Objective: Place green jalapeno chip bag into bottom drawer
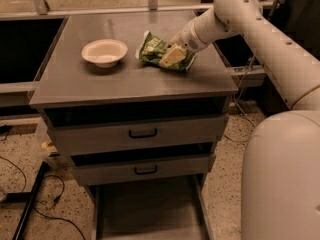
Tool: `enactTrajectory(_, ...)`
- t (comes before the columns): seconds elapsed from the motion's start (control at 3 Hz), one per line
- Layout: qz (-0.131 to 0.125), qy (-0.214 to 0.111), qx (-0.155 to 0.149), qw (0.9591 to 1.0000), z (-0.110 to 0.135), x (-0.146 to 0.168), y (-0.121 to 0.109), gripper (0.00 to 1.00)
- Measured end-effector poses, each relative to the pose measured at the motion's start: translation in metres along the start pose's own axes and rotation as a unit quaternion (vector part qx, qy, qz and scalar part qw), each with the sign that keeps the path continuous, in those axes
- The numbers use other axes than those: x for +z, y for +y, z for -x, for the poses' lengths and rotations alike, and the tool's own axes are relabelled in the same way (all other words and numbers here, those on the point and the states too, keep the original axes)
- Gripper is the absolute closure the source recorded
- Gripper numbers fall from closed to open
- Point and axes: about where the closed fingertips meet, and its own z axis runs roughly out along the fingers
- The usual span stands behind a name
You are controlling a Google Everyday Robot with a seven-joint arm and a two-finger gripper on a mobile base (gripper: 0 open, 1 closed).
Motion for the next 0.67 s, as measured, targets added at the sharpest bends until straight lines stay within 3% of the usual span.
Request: enactTrajectory(0.67, 0.0, 0.0, 0.0, 1.0, 0.0, 0.0001, 0.0001, 0.89)
